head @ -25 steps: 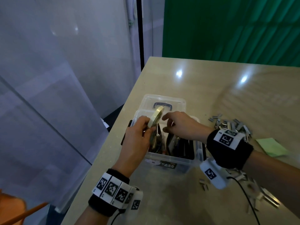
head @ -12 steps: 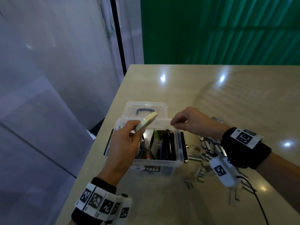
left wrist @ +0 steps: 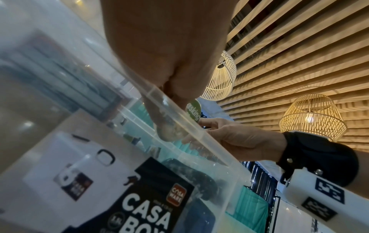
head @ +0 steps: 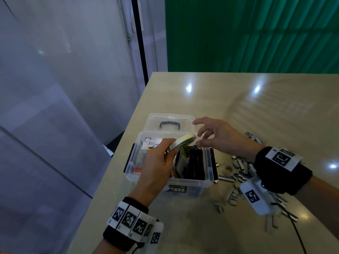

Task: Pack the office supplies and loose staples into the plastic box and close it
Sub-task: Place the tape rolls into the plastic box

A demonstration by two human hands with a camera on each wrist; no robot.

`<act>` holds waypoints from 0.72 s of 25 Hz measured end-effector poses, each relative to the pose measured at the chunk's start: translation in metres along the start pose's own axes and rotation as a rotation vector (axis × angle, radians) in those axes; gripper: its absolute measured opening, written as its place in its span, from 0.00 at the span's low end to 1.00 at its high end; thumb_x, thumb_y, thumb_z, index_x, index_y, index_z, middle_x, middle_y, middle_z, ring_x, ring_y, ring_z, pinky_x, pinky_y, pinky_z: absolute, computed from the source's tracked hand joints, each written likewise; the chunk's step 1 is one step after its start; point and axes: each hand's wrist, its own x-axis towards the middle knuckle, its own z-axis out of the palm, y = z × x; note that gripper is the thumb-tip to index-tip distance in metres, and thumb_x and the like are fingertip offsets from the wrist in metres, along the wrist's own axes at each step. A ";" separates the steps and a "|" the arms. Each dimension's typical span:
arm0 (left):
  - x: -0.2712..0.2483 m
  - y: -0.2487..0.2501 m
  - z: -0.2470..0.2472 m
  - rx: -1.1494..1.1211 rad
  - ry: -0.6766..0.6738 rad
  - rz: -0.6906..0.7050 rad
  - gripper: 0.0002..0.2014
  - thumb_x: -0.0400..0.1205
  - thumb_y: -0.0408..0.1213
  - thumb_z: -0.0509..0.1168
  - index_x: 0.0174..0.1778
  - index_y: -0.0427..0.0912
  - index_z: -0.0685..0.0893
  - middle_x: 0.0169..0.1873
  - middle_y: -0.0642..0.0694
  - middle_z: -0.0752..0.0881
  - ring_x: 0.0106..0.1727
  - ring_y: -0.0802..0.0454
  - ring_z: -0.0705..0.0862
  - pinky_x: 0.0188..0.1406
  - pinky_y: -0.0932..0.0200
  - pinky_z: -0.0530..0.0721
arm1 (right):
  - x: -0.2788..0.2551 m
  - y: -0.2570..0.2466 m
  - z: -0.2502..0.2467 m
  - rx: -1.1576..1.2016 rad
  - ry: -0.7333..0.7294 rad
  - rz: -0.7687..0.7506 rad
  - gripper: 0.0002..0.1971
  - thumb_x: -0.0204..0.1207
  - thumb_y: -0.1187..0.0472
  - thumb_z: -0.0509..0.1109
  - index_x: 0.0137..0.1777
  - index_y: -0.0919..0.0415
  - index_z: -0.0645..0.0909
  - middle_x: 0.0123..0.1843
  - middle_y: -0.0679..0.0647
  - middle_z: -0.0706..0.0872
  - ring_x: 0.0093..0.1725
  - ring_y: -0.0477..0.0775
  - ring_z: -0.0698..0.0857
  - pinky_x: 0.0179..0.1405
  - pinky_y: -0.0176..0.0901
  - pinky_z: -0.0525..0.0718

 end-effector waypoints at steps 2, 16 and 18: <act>0.001 -0.001 -0.001 0.003 -0.023 0.026 0.09 0.89 0.36 0.61 0.62 0.49 0.82 0.39 0.57 0.84 0.42 0.61 0.82 0.38 0.68 0.80 | 0.005 -0.005 0.006 -0.025 -0.015 -0.067 0.26 0.72 0.59 0.83 0.69 0.46 0.83 0.53 0.47 0.88 0.49 0.47 0.89 0.52 0.41 0.86; 0.003 -0.004 0.007 0.054 0.084 -0.049 0.10 0.86 0.36 0.65 0.61 0.51 0.84 0.49 0.57 0.87 0.51 0.63 0.82 0.50 0.78 0.77 | -0.009 0.014 0.044 -0.066 0.054 -0.148 0.04 0.85 0.57 0.69 0.48 0.53 0.80 0.38 0.46 0.84 0.39 0.42 0.81 0.34 0.29 0.72; 0.003 -0.003 0.008 0.064 0.099 -0.058 0.10 0.86 0.36 0.65 0.61 0.52 0.85 0.50 0.57 0.86 0.52 0.62 0.82 0.52 0.78 0.76 | -0.013 0.014 0.051 -0.103 0.090 -0.170 0.04 0.86 0.57 0.67 0.50 0.53 0.78 0.39 0.44 0.82 0.40 0.41 0.80 0.36 0.30 0.71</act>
